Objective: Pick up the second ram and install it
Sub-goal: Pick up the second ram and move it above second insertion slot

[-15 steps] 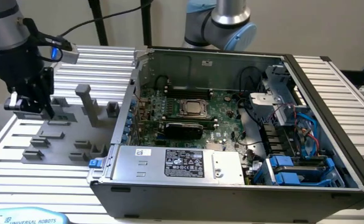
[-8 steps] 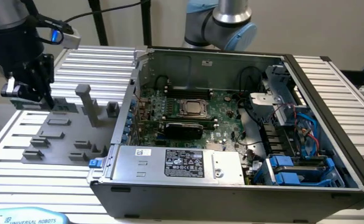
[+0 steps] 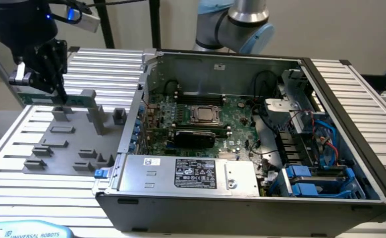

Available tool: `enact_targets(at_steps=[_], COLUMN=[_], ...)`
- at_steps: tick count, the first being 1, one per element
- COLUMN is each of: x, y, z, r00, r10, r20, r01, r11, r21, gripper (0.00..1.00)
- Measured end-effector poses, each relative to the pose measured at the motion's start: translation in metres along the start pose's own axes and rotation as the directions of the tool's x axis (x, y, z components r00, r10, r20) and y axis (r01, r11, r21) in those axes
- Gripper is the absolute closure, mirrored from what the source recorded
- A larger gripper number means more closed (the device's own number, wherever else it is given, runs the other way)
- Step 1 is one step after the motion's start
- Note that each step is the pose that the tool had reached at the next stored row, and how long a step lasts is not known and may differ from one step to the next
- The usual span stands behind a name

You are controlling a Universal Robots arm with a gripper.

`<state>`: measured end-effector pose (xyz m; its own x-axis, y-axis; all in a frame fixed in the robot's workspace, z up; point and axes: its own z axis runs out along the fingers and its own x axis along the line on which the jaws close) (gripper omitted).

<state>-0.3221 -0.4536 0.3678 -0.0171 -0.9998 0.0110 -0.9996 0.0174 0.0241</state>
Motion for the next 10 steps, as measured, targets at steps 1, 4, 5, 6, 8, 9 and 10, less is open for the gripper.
enact_targets(at_steps=[1, 4, 5, 6, 8, 9, 10], x=[0.0, 0.001, 0.001, 0.001, 0.002, 0.002, 0.001], y=[-0.0045, -0.0179, -0.0222, -0.0266, -0.0354, -0.0401, -0.0445], z=[-0.0047, -0.0186, -0.0233, -0.0279, -0.0366, -0.0407, -0.044], r00=[1.0, 1.0, 1.0, 1.0, 1.0, 1.0, 1.0], r10=[0.0, 0.0, 0.0, 0.0, 0.0, 0.0, 0.0], r20=[0.0009, 0.003, 0.0036, 0.0042, 0.0053, 0.006, 0.0064], r01=[0.0, 0.0, 0.0, 0.0, 0.0, 0.0, 0.0], r11=[1.0, 1.0, 1.0, 1.0, 1.0, 1.0, 1.0], r21=[0.0001, -0.0001, -0.0002, -0.0002, -0.0003, -0.0002, -0.0002], gripper=[0.86, 0.86, 0.86, 0.86, 0.86, 0.86, 0.86])
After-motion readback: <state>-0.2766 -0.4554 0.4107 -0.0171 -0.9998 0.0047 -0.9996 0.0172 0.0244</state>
